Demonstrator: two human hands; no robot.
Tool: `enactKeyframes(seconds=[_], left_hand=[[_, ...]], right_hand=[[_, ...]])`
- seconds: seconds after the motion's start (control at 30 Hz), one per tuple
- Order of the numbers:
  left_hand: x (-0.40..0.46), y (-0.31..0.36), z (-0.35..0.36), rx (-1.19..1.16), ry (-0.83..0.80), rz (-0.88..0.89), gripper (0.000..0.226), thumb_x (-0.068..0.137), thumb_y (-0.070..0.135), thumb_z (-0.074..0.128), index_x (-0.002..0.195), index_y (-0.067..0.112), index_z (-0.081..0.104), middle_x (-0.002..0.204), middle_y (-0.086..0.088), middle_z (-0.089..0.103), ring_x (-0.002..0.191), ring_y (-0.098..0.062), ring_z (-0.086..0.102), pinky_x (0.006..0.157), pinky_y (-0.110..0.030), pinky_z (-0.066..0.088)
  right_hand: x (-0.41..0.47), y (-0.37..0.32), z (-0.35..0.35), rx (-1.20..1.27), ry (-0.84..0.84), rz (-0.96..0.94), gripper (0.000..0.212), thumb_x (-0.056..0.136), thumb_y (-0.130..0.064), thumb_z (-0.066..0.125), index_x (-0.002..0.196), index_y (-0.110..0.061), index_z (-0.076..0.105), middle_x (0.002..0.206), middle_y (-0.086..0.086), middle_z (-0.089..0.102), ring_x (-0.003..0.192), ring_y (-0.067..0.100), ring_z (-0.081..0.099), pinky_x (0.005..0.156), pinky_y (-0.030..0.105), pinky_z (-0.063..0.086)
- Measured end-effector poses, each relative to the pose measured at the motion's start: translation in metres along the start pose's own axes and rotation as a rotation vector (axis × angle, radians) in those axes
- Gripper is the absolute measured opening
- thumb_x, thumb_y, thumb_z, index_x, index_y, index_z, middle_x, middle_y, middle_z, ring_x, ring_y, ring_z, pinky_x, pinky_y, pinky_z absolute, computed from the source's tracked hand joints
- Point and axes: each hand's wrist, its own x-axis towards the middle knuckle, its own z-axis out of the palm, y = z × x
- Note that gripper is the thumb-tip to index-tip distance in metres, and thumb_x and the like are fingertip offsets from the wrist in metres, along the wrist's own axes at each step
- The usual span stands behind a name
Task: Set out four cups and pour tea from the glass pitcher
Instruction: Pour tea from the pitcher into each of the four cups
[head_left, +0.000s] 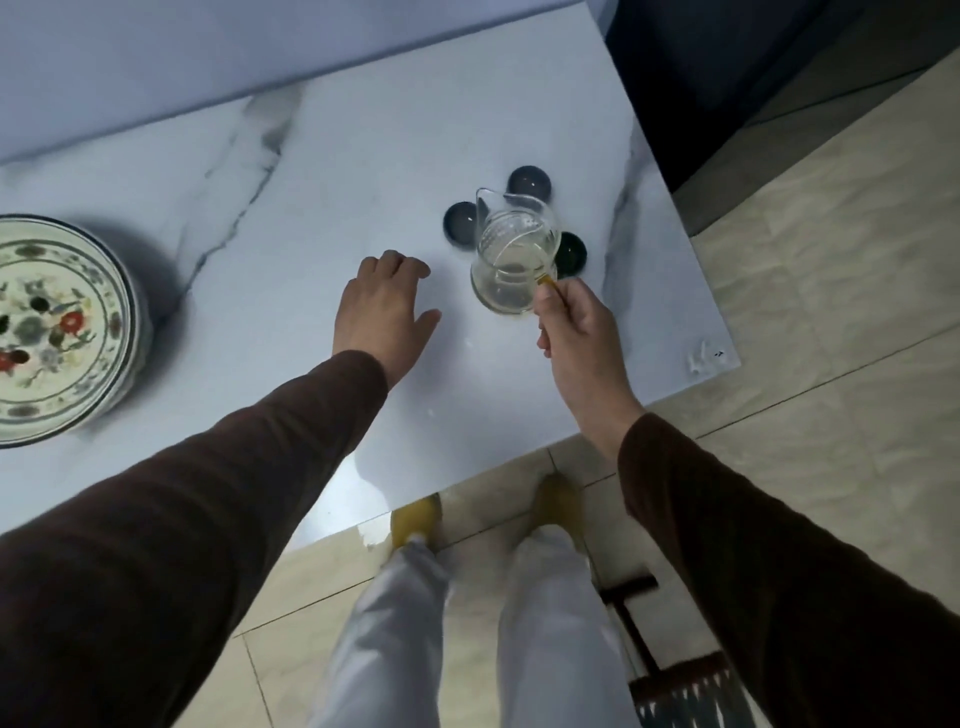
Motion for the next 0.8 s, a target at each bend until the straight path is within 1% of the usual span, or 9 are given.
enactKeyframes(seconds=[0.07,0.2,0.27,0.4,0.53,0.6,0.7,0.77,0.8], left_hand=[[0.009,0.008,0.002,-0.004,0.009,-0.030,0.044,0.087,0.029,0.065,0.127,0.012,0.055,0.125,-0.009,0.055,0.115,-0.032,0.049,0.090,-0.042,0.043],[0.027,0.029,0.010,-0.003,0.032,-0.105,0.045,0.087,0.029,0.066,0.127,0.011,0.055,0.124,-0.011,0.056,0.113,-0.034,0.049,0.089,-0.044,0.044],[0.037,0.043,0.015,-0.006,0.050,-0.160,0.046,0.087,0.030,0.066,0.128,0.010,0.055,0.125,-0.012,0.056,0.114,-0.035,0.049,0.090,-0.045,0.043],[0.053,0.067,0.023,-0.034,0.115,-0.288,0.049,0.087,0.030,0.067,0.130,0.010,0.054,0.128,-0.012,0.055,0.118,-0.035,0.047,0.095,-0.046,0.042],[0.064,0.078,0.027,-0.072,0.177,-0.359,0.052,0.086,0.031,0.068,0.132,0.011,0.053,0.131,-0.011,0.054,0.122,-0.033,0.044,0.100,-0.043,0.040],[0.068,0.079,0.029,-0.088,0.195,-0.379,0.054,0.086,0.031,0.069,0.133,0.012,0.052,0.132,-0.009,0.054,0.124,-0.032,0.043,0.102,-0.041,0.039],[0.074,0.074,0.034,-0.097,0.215,-0.388,0.056,0.085,0.034,0.070,0.134,0.013,0.052,0.132,-0.008,0.054,0.124,-0.031,0.043,0.102,-0.037,0.038],[0.079,0.067,0.038,-0.117,0.226,-0.399,0.058,0.085,0.037,0.070,0.135,0.014,0.051,0.132,-0.006,0.054,0.124,-0.030,0.042,0.101,-0.035,0.037],[0.082,0.062,0.041,-0.134,0.231,-0.403,0.059,0.084,0.038,0.070,0.135,0.015,0.051,0.132,-0.006,0.054,0.124,-0.029,0.042,0.100,-0.034,0.037]], right_hand=[[0.014,-0.001,-0.011,-0.039,-0.026,-0.032,0.034,0.102,-0.031,0.046,0.091,0.001,0.050,0.074,0.006,0.044,0.068,0.017,0.041,0.063,0.033,0.037],[0.049,0.002,-0.039,-0.112,-0.091,-0.124,0.025,0.101,-0.030,0.046,0.084,-0.013,0.050,0.068,-0.008,0.045,0.066,0.009,0.043,0.064,0.033,0.039],[0.070,0.003,-0.057,-0.131,-0.141,-0.182,0.021,0.102,-0.028,0.046,0.084,-0.018,0.048,0.070,-0.009,0.046,0.067,0.010,0.043,0.065,0.035,0.040],[0.112,0.005,-0.093,-0.171,-0.237,-0.293,0.018,0.102,-0.026,0.045,0.087,-0.017,0.051,0.074,-0.009,0.052,0.071,0.010,0.048,0.068,0.036,0.042],[0.147,-0.001,-0.114,-0.231,-0.272,-0.396,0.021,0.100,-0.027,0.047,0.085,-0.016,0.054,0.070,-0.013,0.055,0.066,0.000,0.048,0.064,0.031,0.039],[0.160,-0.005,-0.119,-0.277,-0.281,-0.433,0.023,0.100,-0.029,0.047,0.084,-0.015,0.056,0.072,-0.009,0.058,0.070,0.011,0.052,0.068,0.035,0.044],[0.174,-0.009,-0.120,-0.327,-0.281,-0.488,0.028,0.100,-0.030,0.047,0.088,-0.008,0.058,0.084,0.006,0.068,0.081,0.026,0.060,0.075,0.043,0.050],[0.182,-0.011,-0.119,-0.358,-0.285,-0.535,0.029,0.100,-0.032,0.048,0.089,-0.008,0.060,0.085,0.005,0.068,0.083,0.027,0.061,0.074,0.043,0.050],[0.186,-0.012,-0.118,-0.373,-0.285,-0.567,0.028,0.100,-0.032,0.048,0.089,-0.009,0.061,0.082,0.001,0.068,0.080,0.024,0.060,0.071,0.040,0.049]])
